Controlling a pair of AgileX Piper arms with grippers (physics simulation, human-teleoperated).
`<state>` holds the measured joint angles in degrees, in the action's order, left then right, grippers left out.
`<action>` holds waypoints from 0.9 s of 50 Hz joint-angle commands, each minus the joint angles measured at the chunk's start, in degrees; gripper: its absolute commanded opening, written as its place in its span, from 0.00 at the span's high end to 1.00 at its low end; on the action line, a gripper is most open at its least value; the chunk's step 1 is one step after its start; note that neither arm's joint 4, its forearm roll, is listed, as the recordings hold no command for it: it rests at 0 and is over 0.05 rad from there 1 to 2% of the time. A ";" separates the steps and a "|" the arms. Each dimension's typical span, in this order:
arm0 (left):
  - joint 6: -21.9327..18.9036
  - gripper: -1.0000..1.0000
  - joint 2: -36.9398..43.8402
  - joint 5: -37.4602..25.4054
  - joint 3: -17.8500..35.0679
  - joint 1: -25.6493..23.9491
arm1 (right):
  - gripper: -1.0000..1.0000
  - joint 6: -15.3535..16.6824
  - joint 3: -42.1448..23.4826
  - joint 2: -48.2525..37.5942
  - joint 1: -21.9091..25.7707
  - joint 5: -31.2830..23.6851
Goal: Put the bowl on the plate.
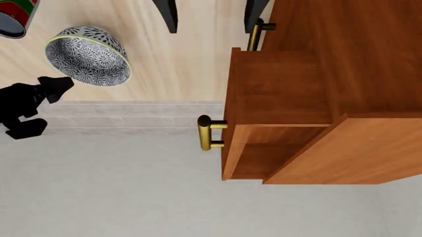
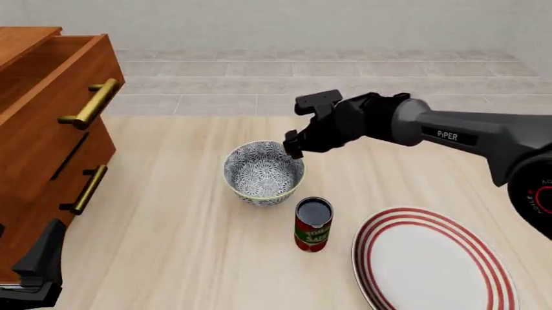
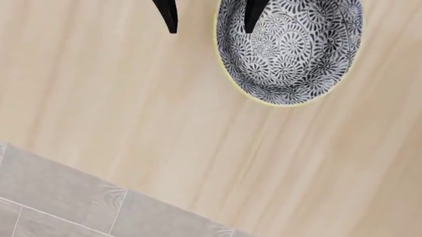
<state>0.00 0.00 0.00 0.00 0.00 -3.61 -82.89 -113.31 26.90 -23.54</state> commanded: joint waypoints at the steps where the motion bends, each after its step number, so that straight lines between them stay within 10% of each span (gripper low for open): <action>1: 0.00 0.00 0.00 0.00 0.00 0.00 | 0.00 -0.42 0.48 -1.57 0.28 0.21; 45: 0.00 0.00 0.00 0.00 0.00 0.00 | 0.00 -2.18 9.65 -1.63 1.19 5.72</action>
<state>0.00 0.00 0.00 0.00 0.00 -5.45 -74.45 -114.54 28.09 -18.81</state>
